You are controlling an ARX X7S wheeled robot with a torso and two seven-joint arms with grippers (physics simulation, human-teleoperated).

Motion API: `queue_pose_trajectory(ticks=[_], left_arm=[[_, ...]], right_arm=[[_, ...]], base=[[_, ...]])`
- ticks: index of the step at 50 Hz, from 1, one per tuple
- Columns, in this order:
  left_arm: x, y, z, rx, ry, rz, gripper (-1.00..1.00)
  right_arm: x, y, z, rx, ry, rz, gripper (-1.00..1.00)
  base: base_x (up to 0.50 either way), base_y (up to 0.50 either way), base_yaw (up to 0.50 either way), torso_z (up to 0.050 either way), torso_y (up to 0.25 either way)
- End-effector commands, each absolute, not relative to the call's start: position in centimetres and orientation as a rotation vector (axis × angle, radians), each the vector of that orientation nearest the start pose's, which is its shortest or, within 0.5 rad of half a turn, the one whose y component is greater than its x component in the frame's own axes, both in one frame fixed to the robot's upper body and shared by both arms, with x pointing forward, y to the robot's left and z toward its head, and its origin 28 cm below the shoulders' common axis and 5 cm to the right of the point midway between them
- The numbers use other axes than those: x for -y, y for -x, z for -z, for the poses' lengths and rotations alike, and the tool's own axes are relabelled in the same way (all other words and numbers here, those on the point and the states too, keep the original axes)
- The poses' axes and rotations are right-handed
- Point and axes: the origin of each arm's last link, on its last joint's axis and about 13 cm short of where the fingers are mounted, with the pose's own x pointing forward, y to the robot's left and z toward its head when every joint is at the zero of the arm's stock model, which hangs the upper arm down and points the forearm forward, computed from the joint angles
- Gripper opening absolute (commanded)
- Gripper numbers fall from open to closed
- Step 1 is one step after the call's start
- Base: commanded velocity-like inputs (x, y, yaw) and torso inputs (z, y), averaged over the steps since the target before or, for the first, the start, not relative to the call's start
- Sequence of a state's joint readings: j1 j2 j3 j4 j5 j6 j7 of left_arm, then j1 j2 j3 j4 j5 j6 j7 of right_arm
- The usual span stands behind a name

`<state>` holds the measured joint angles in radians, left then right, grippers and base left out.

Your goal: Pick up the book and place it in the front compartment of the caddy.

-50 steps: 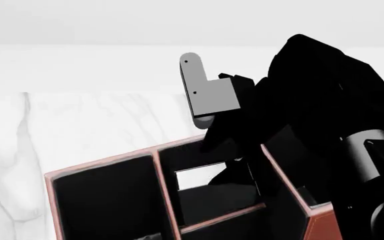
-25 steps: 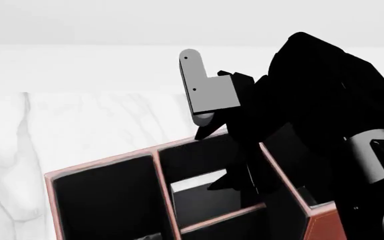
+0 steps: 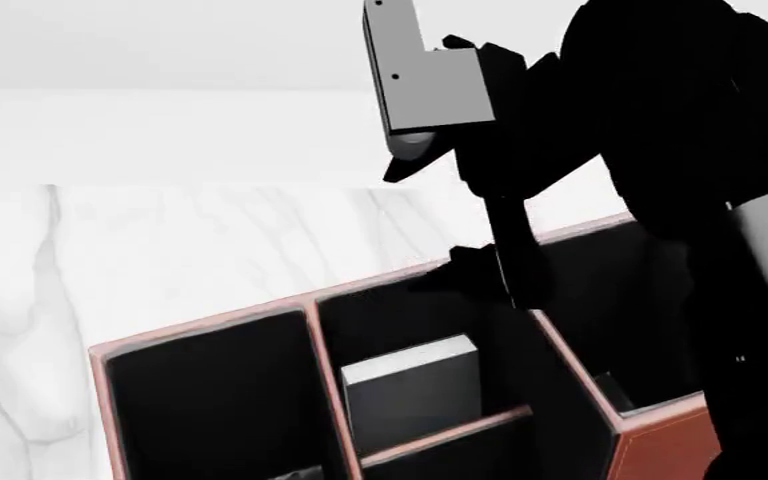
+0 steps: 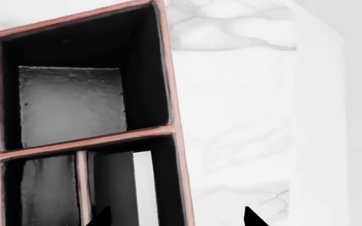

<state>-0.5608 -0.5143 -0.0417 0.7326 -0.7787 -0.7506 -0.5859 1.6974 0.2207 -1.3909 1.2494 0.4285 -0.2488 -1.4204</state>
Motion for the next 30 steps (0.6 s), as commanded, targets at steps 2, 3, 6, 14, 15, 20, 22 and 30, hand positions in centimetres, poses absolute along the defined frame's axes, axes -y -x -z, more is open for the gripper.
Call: queue_pose_trajectory(ticks=[2, 3, 6, 14, 15, 20, 22, 30], left_arm=[[-25.3, -22.8, -24.5, 0.432, 0.074, -0.121, 1.00], [-25.3, -22.8, -24.5, 0.432, 0.074, -0.121, 1.00], [-25.3, -22.8, -24.6, 0.433, 0.074, -0.121, 1.00], [-25.3, -22.8, -24.6, 0.434, 0.074, -0.120, 1.00], [-25.3, -22.8, -24.6, 0.435, 0.074, -0.119, 1.00], [-25.2, -22.8, -24.7, 0.436, 0.073, -0.118, 1.00], [-25.2, -22.8, -24.7, 0.436, 0.072, -0.117, 1.00], [-25.2, -22.8, -24.7, 0.437, 0.072, -0.116, 1.00]], right_arm=[[14.4, -41.5, -40.6, -0.131, 1.188, -1.293, 1.00], [14.5, -41.2, -41.0, -0.118, 1.194, -1.281, 1.00], [14.8, -40.1, -42.7, -0.047, 1.217, -1.216, 1.00], [15.9, -36.7, -46.2, 0.088, 1.261, -1.066, 1.00], [16.1, -36.0, -46.7, 0.117, 1.260, -1.041, 1.00], [16.7, -33.6, -47.9, 0.186, 1.274, -0.954, 1.00], [16.9, -32.7, -48.1, 0.199, 1.282, -0.925, 1.00], [17.5, -28.9, -48.9, 0.295, 1.285, -0.805, 1.00]], base=[[0.00, 0.00, 0.00, 0.000, 0.000], [0.00, 0.00, 0.00, 0.000, 0.000], [0.00, 0.00, 0.00, 0.000, 0.000], [0.00, 0.00, 0.00, 0.000, 0.000], [0.00, 0.00, 0.00, 0.000, 0.000], [0.00, 0.00, 0.00, 0.000, 0.000], [0.00, 0.00, 0.00, 0.000, 0.000], [0.00, 0.00, 0.00, 0.000, 0.000]])
